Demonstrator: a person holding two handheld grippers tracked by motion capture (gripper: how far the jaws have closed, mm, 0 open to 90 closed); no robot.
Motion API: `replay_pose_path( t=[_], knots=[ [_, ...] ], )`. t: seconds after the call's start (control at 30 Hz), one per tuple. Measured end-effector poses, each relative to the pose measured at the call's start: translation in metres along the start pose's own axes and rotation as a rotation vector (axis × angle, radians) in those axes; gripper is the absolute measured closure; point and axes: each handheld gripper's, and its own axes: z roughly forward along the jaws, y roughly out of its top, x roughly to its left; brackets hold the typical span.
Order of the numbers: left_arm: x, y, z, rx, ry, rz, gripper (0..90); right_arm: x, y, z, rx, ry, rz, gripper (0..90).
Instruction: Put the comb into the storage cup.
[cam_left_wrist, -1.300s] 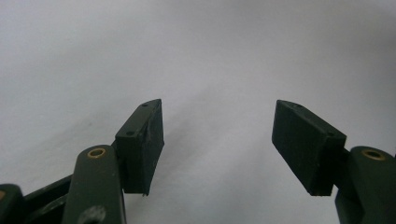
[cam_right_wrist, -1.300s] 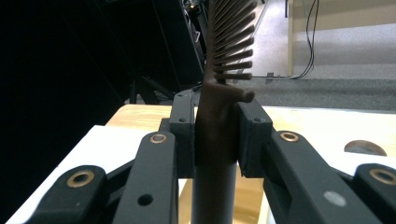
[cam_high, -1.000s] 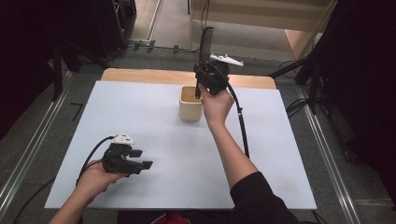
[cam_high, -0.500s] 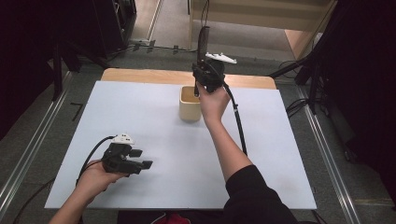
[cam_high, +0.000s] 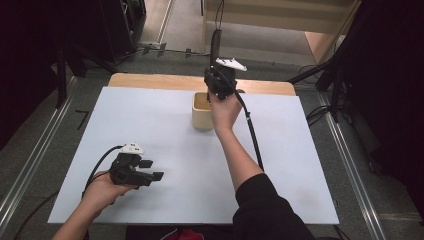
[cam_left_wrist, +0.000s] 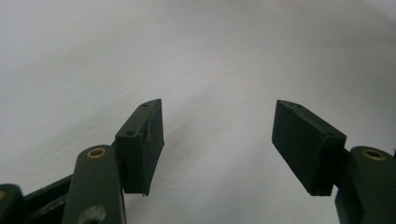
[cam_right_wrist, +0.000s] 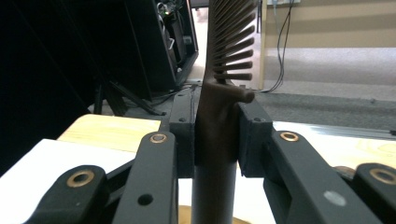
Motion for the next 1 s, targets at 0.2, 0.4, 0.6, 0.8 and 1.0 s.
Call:
replay_pose_path(
  t=[0.2, 0.4, 0.6, 0.8, 1.0],
  knots=[
    [0.0, 0.0, 0.001, 0.005, 0.0, 0.003, 35.2, 0.0, -0.002, 0.002, -0.001, -0.004, -0.001, 69.8],
    [0.001, 0.0, 0.001, 0.006, 0.0, 0.004, 35.2, 0.001, -0.006, 0.004, 0.001, -0.003, -0.005, 69.8],
    [0.001, 0.0, 0.0, 0.001, -0.001, 0.001, 35.1, 0.001, -0.01, 0.005, 0.0, -0.008, -0.006, 69.8],
    [0.001, 0.0, 0.001, 0.005, -0.002, 0.007, 35.2, 0.002, -0.014, 0.007, 0.007, -0.006, -0.01, 69.8],
    [0.0, 0.0, 0.001, 0.005, -0.001, 0.007, 35.2, 0.003, -0.016, 0.009, 0.008, -0.008, -0.019, 69.8]
  ],
)
